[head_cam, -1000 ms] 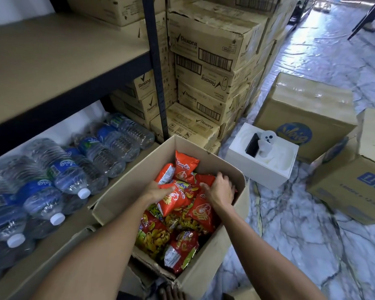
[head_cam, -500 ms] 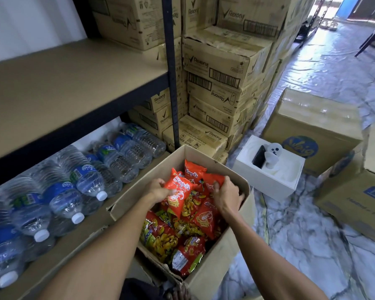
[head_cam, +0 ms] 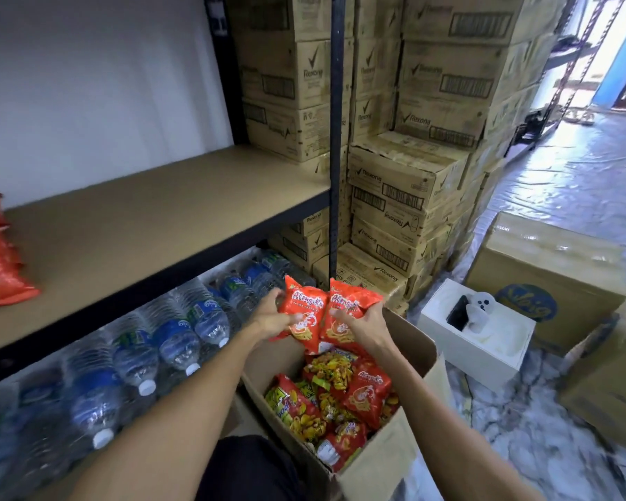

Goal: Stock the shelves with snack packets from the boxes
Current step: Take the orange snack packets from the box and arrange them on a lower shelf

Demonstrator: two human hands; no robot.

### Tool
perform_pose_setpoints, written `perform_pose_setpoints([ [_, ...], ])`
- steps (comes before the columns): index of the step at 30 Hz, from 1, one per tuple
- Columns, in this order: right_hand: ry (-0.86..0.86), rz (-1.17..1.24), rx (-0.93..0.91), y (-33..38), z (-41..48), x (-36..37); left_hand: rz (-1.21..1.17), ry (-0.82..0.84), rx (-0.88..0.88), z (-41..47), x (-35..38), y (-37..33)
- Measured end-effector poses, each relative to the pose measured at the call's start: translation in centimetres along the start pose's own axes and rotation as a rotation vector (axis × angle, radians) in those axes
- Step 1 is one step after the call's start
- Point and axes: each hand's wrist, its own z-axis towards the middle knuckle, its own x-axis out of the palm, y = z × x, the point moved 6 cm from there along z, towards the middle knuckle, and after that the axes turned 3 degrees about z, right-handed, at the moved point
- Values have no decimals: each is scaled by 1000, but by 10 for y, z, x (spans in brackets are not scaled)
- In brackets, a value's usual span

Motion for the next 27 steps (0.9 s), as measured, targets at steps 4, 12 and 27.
perform_pose_setpoints([
  [4, 25, 38, -86, 36, -7, 13, -22, -74, 43, -32, -41, -15],
  [12, 118, 105, -264, 120, -44, 52, -64, -212, 154, -97, -112, -50],
  [27, 349, 174, -454, 254, -86, 174, -154, -483, 235, -188, -267, -49],
])
